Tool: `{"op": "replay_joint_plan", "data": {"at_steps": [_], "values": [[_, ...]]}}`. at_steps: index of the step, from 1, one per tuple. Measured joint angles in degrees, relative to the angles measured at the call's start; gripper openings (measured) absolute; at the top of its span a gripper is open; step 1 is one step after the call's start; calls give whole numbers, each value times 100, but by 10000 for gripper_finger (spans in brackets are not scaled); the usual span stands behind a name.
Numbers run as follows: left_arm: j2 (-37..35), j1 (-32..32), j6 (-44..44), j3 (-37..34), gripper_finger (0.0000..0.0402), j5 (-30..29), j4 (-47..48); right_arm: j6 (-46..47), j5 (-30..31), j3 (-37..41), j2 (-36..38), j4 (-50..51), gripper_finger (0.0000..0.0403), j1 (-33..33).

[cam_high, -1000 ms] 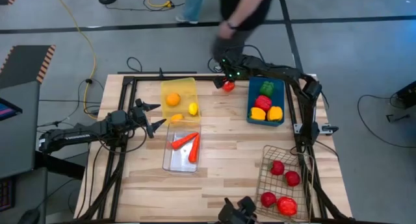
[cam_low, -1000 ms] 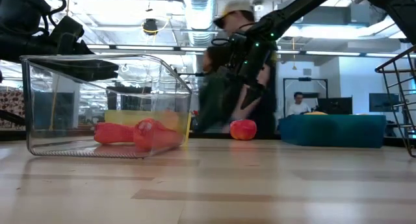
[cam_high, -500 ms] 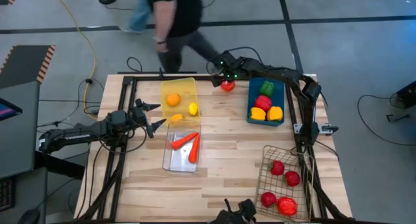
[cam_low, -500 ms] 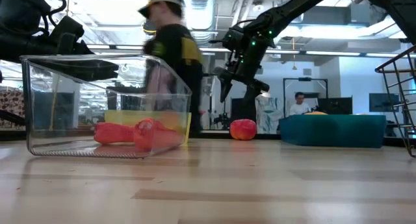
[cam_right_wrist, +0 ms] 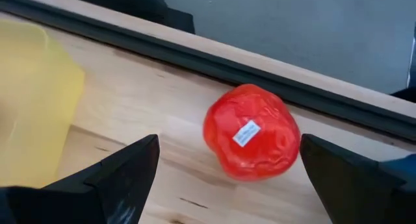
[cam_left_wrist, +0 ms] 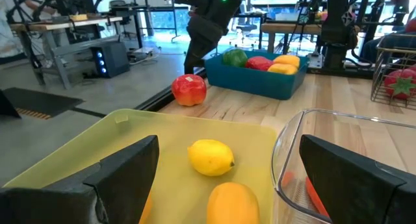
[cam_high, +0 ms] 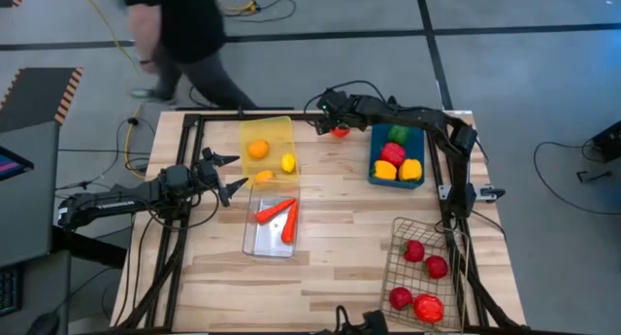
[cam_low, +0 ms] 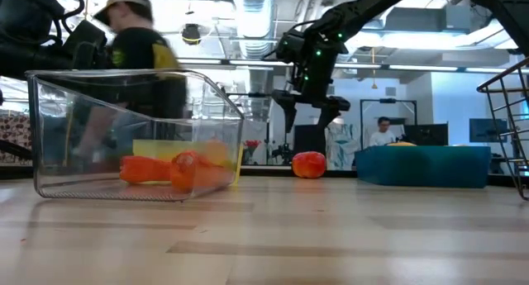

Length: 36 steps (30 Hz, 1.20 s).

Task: Sort produce into baskets
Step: Put the orange tomato into the wire basket

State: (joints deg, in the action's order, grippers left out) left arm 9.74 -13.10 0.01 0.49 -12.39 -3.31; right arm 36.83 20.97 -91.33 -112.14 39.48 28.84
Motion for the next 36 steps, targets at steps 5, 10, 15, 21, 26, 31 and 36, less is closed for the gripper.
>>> {"op": "replay_joint_plan", "data": {"at_steps": [5,10,15,21,26,31,36], "values": [[-1,0,0,0,359,-2,0,201,16,0,0,20,400,58],[-2,0,0,0,359,-2,1,536,19,-7,-124,66,400,76],[-1,0,0,0,359,0,0,778,-22,-9,-340,58,400,50],[-2,0,0,0,359,3,0,1018,-26,-1,-549,150,400,28],[-2,0,0,0,359,3,2,1028,-19,-7,-531,209,400,59],[0,0,0,0,359,0,2,941,-17,-4,-533,343,400,121],[0,0,0,0,359,0,2,931,-8,-4,-533,269,400,165]]}}
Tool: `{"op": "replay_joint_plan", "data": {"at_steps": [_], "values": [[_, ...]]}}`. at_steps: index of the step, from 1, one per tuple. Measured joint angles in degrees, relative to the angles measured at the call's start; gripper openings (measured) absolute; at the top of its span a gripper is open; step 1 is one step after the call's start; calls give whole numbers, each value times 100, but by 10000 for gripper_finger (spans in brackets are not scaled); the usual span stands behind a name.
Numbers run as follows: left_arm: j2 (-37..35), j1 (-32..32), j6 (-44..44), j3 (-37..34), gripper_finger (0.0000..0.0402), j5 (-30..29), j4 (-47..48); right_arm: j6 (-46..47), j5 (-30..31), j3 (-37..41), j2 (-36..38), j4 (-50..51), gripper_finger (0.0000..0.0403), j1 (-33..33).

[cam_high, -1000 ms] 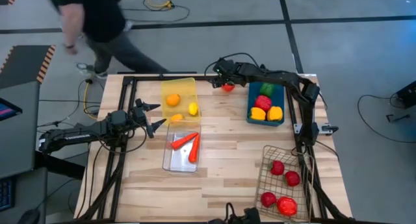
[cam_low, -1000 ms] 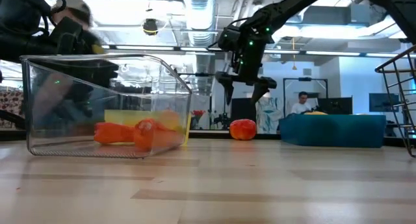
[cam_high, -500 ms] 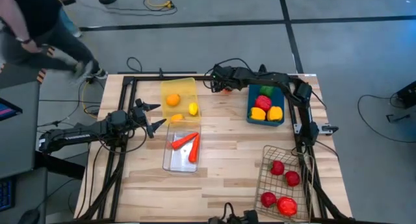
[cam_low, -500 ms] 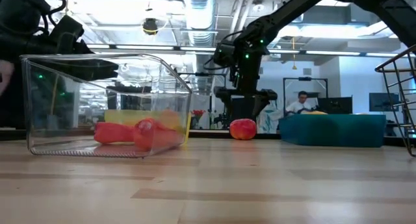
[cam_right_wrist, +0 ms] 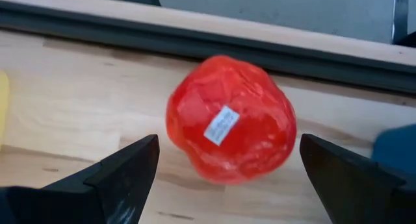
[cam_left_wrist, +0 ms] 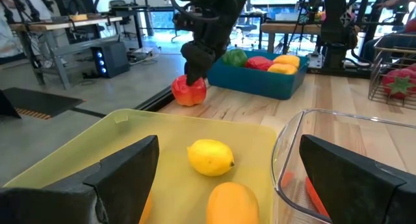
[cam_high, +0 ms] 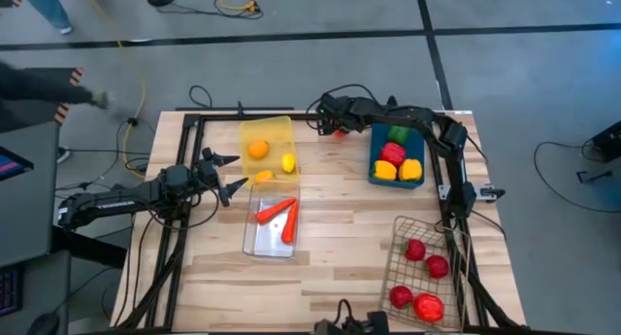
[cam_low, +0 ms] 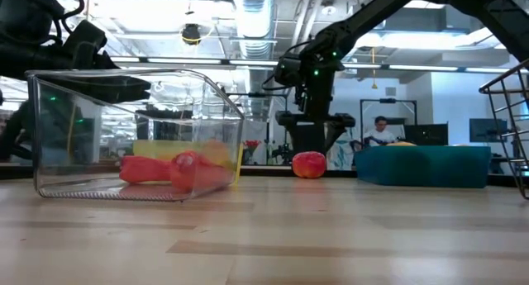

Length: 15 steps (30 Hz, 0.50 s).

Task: Sort produce into baskets
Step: Put the orange tomato into the wire basket

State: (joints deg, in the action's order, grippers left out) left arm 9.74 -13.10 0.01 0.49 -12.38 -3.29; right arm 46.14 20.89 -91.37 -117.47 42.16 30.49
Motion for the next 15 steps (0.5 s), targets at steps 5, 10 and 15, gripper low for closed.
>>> {"op": "replay_joint_plan", "data": {"at_steps": [5,10,15], "values": [[-2,0,0,0,359,0,0,-12,13,0,0,-186,400,43],[-1,0,0,0,359,0,0,-10,14,0,0,-200,400,43],[-2,0,0,0,359,0,0,-4,7,0,0,-228,400,40]]}}
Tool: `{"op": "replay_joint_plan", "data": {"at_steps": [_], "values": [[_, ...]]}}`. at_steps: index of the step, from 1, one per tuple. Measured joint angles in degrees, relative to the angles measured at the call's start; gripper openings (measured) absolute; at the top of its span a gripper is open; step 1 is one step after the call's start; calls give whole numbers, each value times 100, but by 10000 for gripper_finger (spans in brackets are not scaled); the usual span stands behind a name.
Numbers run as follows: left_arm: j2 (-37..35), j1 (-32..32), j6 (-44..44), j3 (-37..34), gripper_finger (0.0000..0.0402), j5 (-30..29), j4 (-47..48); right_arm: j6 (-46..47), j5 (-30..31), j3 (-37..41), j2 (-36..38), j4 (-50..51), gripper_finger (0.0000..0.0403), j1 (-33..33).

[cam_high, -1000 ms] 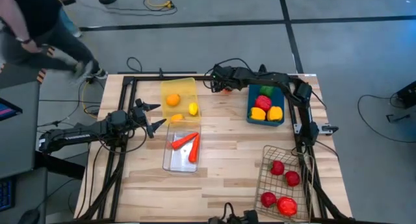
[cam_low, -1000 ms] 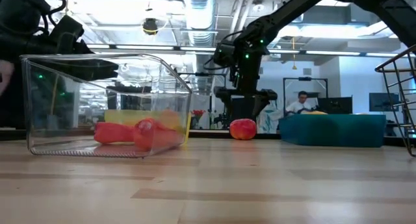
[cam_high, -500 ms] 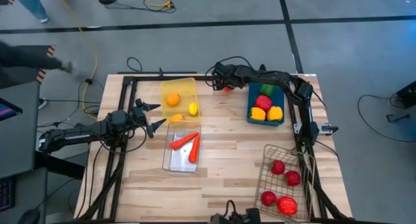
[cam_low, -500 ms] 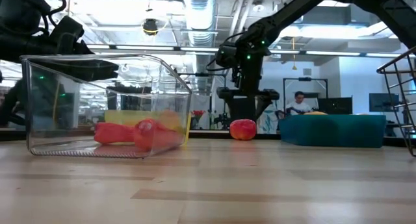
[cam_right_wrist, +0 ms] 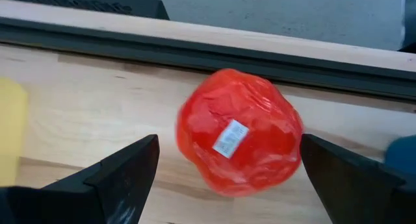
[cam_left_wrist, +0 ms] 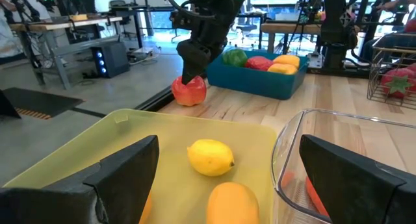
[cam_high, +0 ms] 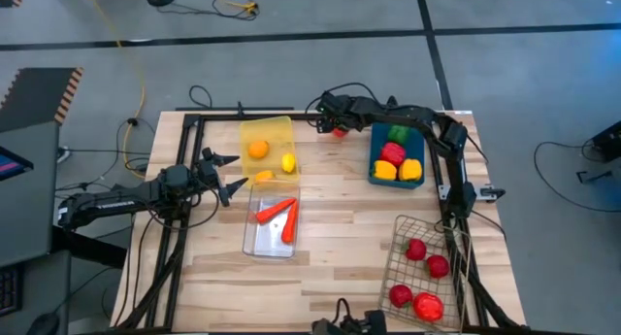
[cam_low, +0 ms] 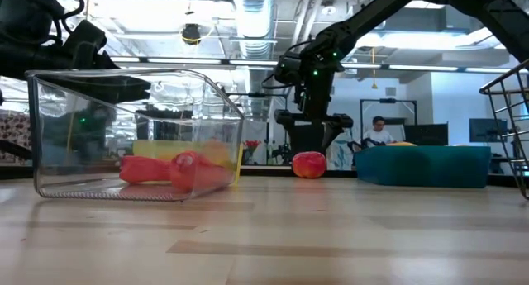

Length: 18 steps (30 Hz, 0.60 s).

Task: Sort produce into baskets
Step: Put the orange tomato into the wire basket

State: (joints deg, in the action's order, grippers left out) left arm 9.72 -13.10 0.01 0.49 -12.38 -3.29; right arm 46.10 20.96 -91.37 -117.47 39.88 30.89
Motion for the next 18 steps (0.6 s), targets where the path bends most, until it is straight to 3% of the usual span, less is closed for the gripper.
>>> {"op": "replay_joint_plan", "data": {"at_steps": [18], "values": [[1,0,0,0,359,-2,-2,-2,-81,0,-92,-106,400,4]]}}
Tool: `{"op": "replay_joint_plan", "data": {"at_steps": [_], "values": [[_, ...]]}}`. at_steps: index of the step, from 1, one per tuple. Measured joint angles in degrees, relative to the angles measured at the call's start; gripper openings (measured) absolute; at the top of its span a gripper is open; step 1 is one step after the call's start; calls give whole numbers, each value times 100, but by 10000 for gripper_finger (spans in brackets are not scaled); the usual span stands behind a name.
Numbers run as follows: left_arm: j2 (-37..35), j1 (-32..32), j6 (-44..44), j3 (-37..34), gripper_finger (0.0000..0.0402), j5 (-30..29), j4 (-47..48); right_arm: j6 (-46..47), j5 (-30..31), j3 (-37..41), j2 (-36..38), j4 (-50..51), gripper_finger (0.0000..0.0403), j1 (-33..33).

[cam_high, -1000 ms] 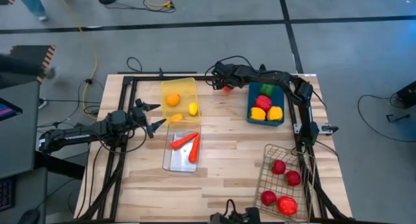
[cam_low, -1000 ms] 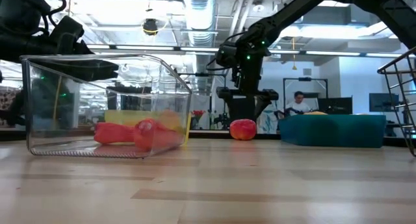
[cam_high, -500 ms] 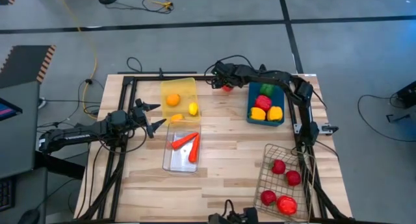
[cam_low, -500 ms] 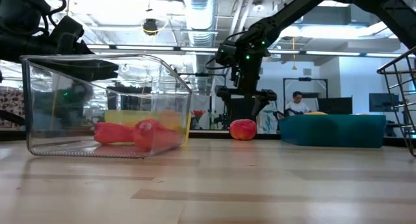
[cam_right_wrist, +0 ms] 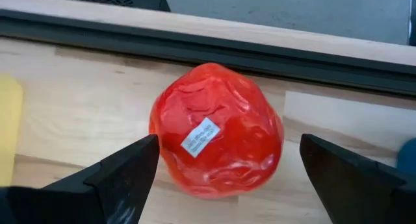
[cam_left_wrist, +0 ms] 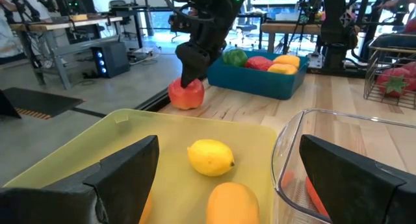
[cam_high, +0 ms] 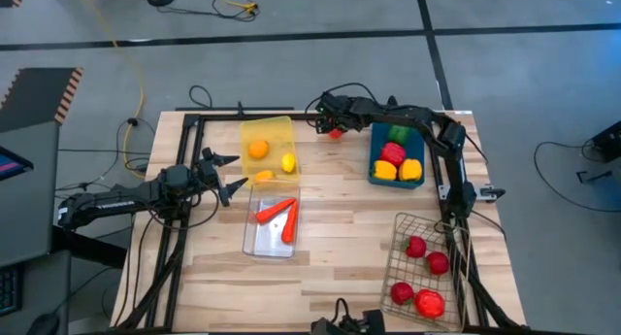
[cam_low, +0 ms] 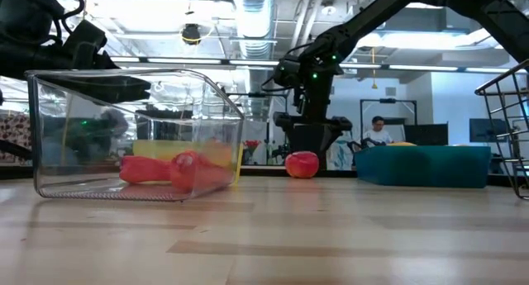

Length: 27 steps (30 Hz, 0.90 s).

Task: Sort produce into baskets
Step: Put the orange tomato into the wire basket

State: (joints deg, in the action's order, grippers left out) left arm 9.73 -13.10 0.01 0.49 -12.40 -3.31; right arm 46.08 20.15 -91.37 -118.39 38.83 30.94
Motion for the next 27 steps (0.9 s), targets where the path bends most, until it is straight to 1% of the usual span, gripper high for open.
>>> {"op": "replay_joint_plan", "data": {"at_steps": [5,11,16,19,22,25,27], "values": [[1,0,0,0,359,0,0,-223,-103,2,0,-56,400,-63],[0,0,0,0,359,0,1,-242,-119,-8,0,-101,400,-138],[-1,0,0,0,359,0,0,-379,-187,-362,0,182,400,-134],[0,0,0,0,359,0,0,-719,-188,-742,0,533,400,-127],[-1,0,0,0,359,0,0,-1263,-187,-1083,4,786,400,-127],[0,0,0,0,359,0,1,-1958,-184,-1270,4,1015,400,-124],[0,0,0,0,359,0,0,-2246,-184,-1283,4,1014,400,-116]]}}
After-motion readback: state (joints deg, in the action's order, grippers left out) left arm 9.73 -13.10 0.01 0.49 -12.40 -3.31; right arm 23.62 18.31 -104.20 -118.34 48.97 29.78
